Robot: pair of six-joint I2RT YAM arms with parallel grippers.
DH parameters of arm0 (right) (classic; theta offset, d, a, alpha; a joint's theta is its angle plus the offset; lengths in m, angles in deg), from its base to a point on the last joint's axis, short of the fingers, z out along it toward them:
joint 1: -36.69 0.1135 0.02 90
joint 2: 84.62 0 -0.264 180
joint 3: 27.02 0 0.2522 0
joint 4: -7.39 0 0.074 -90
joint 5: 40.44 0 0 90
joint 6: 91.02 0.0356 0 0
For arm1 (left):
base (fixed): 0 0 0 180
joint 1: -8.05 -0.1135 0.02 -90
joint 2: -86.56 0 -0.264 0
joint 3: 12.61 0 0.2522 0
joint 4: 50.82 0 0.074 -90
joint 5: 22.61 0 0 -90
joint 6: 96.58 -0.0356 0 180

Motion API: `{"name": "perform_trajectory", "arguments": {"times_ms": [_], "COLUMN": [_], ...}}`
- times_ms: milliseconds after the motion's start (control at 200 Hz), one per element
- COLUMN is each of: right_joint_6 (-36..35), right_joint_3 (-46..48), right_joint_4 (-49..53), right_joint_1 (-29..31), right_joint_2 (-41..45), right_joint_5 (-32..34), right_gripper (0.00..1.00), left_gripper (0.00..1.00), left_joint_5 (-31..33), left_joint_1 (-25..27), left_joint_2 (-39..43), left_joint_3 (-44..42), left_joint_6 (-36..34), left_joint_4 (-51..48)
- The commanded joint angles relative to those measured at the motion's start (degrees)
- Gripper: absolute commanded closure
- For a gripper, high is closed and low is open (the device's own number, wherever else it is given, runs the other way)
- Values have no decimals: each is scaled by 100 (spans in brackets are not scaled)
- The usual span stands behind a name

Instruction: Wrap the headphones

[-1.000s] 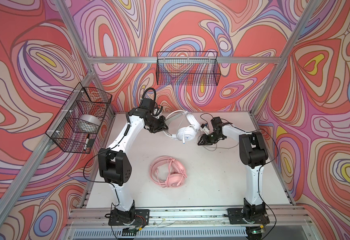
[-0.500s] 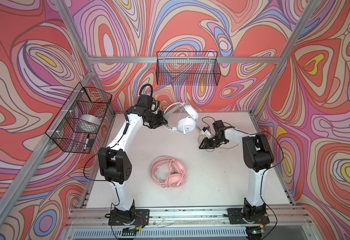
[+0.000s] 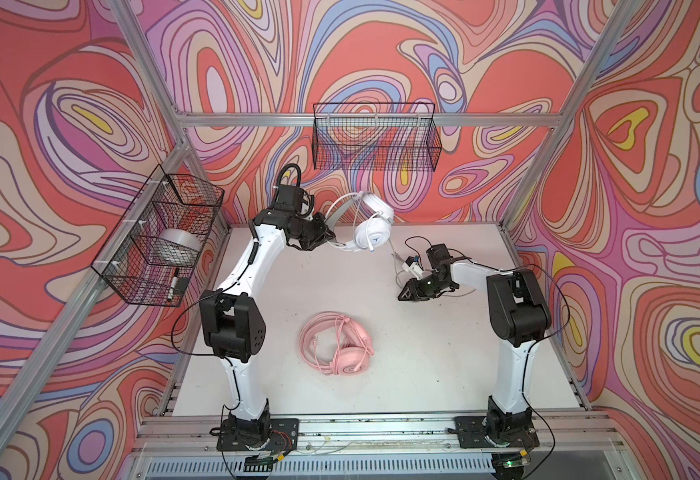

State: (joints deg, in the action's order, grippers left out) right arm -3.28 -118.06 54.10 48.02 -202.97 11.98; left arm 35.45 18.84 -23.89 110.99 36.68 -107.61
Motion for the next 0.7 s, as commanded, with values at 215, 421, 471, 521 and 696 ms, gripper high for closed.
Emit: {"name": "perform_trajectory", "arguments": {"times_ms": [215, 421, 471, 521, 696], "right_joint_6": [-89, -187, -211, -223, -261], "right_joint_3": [561, 673, 691, 720, 852], "right_joint_4": [-8, 134, 175, 200, 269], "right_joint_1": [-8, -13, -12, -12, -4], "right_joint_2": [206, 274, 314, 353, 448], "right_joint_5": [101, 200, 227, 251, 180], "right_gripper": [65, 64, 64, 64, 70], "left_gripper": [100, 100, 100, 100, 100], "left_joint_5": [151, 260, 289, 340, 478], "left_joint_1": [-120, -199, -217, -226, -237], "left_joint_2": [119, 151, 173, 191, 256], "left_joint_3": [70, 42, 31, 6, -177], "left_joint_6": [515, 554, 567, 585, 682], "left_joint_4": [419, 389, 385, 375, 462]}}
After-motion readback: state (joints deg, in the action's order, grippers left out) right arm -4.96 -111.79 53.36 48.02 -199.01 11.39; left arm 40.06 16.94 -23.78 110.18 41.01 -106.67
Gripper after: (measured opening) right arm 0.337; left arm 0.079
